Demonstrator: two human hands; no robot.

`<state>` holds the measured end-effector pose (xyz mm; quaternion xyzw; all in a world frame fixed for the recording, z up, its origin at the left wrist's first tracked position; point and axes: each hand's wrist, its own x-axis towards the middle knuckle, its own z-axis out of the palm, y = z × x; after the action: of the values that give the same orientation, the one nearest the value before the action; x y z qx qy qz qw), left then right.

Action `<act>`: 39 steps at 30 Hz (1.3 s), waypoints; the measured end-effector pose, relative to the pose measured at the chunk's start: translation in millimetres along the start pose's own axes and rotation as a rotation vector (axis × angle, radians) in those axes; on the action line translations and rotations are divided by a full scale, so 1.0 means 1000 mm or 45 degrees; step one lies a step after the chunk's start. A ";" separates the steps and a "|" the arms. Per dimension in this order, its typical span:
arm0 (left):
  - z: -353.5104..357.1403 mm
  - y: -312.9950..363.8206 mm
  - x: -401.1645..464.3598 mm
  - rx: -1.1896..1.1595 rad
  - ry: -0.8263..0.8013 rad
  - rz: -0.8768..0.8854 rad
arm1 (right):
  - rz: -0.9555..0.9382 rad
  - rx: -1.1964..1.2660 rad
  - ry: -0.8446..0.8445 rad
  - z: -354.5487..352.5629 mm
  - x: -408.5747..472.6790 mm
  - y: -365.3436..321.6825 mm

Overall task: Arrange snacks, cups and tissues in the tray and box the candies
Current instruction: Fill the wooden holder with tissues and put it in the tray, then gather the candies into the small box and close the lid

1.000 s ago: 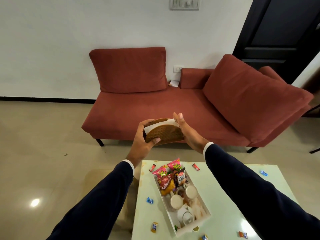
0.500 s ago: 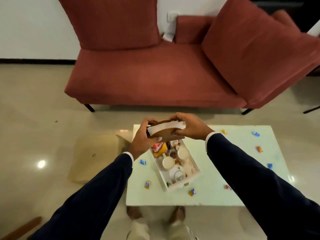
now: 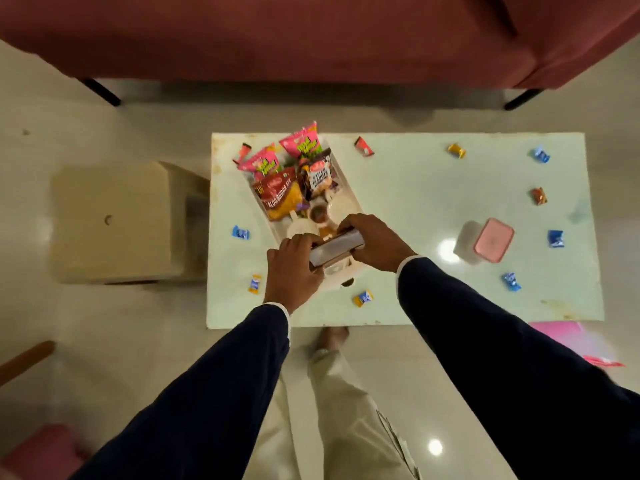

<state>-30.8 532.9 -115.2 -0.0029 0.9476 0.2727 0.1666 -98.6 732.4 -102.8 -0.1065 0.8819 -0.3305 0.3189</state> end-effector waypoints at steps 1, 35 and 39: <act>0.015 -0.003 0.000 0.024 0.005 -0.021 | 0.015 -0.003 -0.002 0.010 0.002 0.011; -0.028 -0.078 0.101 0.388 0.014 0.186 | 0.722 0.585 0.676 0.100 -0.024 0.072; -0.060 -0.095 0.161 0.433 -0.003 0.163 | 1.049 0.743 0.607 0.125 -0.021 0.065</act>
<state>-192.7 435.1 -167.4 0.0859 0.9781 0.1184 0.1482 -1.9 725.8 -207.6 0.4174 0.7702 -0.4241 0.2295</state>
